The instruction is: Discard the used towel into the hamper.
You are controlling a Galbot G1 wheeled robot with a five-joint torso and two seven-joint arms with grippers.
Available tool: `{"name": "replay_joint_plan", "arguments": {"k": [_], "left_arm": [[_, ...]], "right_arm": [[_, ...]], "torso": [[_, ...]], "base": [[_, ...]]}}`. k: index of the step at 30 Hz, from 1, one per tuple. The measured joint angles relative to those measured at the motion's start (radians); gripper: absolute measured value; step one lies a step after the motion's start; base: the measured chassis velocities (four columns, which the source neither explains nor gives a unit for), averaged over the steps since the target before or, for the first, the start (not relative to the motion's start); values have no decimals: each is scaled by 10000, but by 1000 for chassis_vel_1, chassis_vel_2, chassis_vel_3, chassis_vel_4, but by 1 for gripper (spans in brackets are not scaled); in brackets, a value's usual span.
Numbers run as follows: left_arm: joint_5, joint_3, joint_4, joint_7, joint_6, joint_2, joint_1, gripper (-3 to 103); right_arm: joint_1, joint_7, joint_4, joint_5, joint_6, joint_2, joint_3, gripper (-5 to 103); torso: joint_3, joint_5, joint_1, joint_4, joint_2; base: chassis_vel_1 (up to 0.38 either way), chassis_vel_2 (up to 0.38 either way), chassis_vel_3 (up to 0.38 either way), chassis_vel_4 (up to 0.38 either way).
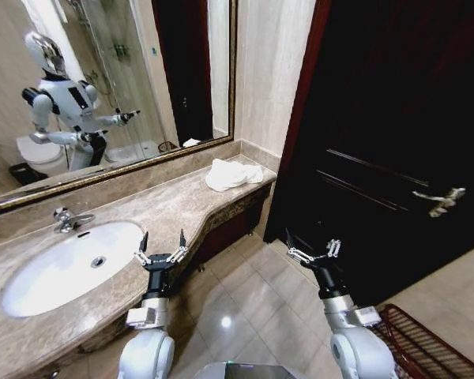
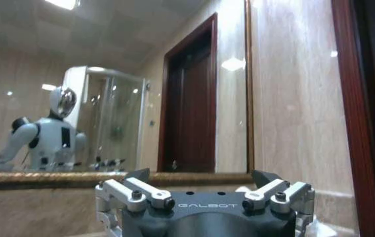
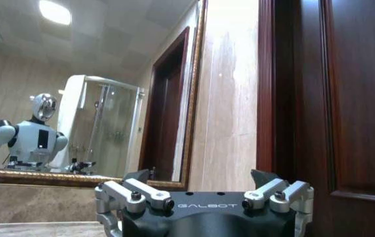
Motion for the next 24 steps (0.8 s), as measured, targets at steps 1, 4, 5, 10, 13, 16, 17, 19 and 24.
{"name": "replay_joint_plan", "arguments": {"k": [1, 4, 5, 10, 13, 16, 17, 19, 24], "left_arm": [[-26, -25, 59, 48, -102, 0, -47, 100], [-112, -41, 75, 61, -175, 0, -71, 100], [-122, -49, 66, 61, -190, 0, -72, 100], [541, -553, -26, 406, -641, 0, -236, 100], [402, -759, -98, 715, -786, -1, -284, 100], [423, -1089, -107, 1177, -1115, 0, -389, 100], [423, -1089, -107, 1177, -1115, 0, -389, 100], [307, -1002, -109, 1339, -657, -1, -396, 100], [-604, -467, -97, 1302, 602, 1, -500, 100]], "right_arm": [[0, 0, -3, -1, 1, -2, 0, 100], [-11, 0, -6, -1, 1, -13, 1, 100], [-17, 0, -7, -3, 1, -16, 1, 100], [-23, 3, -24, -47, 10, -13, -36, 100], [2, 42, -95, -54, 133, -4, -109, 100], [18, 157, -186, -18, 387, 4, -220, 100], [18, 157, -186, -18, 387, 4, -220, 100], [5, 166, -213, -6, 468, -15, -231, 100], [-164, 116, -71, -80, 494, -110, -182, 100]], "torso": [[0, -2, 1, 0, 0], [0, 2, 0, 0, 1], [0, 0, 0, 0, 0], [1, 4, 2, 1, 0], [4, -5, 8, 1, -2], [4, -7, 10, -3, -2], [4, -7, 10, -3, -2], [6, 4, 17, 4, -4], [5, 0, 12, -2, -3]], "base": [[-149, 127, 131, -149], [-154, 125, 141, -165], [-186, 167, 149, -196], [-198, 191, 198, -212], [-220, 220, 238, -236], [-231, 235, 230, -234], [-229, 233, 220, -212], [-163, 181, 152, -197], [-89, 92, 46, -10]]}}
